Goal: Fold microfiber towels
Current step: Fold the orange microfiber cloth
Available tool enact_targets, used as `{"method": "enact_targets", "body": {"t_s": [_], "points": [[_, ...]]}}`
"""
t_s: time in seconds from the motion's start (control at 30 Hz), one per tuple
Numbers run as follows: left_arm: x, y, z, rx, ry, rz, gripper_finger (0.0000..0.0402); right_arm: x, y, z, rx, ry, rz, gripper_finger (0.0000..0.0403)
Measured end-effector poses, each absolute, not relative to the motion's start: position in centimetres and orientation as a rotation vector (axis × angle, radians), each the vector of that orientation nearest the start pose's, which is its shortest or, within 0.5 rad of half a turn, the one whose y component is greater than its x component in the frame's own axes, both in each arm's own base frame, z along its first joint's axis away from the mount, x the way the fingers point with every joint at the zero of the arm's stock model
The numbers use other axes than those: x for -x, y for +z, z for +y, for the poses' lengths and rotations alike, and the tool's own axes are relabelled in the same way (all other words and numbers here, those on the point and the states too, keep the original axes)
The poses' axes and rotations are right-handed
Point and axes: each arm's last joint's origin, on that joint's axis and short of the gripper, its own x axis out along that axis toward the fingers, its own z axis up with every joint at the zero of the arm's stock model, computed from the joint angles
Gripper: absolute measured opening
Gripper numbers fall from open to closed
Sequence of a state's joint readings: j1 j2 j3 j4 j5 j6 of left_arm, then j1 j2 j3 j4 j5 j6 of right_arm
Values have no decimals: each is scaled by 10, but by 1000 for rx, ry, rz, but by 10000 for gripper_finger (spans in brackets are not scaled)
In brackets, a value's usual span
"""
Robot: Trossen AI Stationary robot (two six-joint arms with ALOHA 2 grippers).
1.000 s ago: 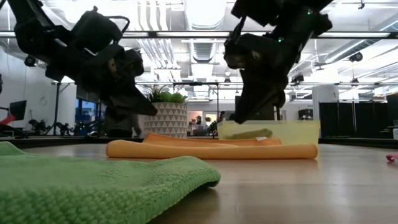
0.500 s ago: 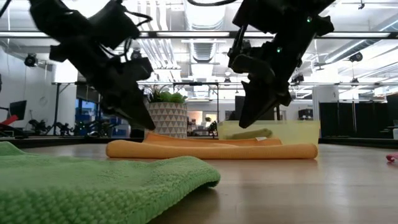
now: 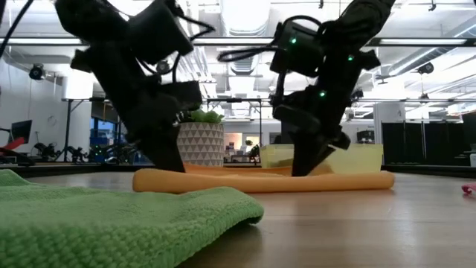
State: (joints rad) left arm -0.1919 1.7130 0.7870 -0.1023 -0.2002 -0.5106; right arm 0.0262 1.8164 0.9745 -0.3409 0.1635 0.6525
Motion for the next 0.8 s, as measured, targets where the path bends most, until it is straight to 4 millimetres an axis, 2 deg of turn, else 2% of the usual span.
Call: {"method": "enact_targets", "body": {"t_s": [0.17, 0.27, 0.37, 0.47, 0.57, 0.7, 0.8], "points": [[-298, 123, -92, 220, 139, 994, 0, -337, 119, -5, -447, -475, 1056, 9], [-298, 128, -114, 199, 67, 981, 0, -345, 122, -8, -410, -420, 989, 9], [-293, 138, -126, 186, 50, 966, 0, -346, 132, -7, -363, -391, 970, 9], [-290, 157, -127, 179, 142, 862, 0, -345, 151, 1, -322, -350, 912, 9], [-287, 173, -119, 141, 252, 778, 0, -342, 161, 20, -304, -283, 892, 9], [-284, 166, -100, 113, 338, 831, 0, -338, 160, 50, -314, -230, 907, 9], [-289, 159, -83, 138, 362, 867, 0, -335, 148, 66, -379, -258, 958, 9]]}}
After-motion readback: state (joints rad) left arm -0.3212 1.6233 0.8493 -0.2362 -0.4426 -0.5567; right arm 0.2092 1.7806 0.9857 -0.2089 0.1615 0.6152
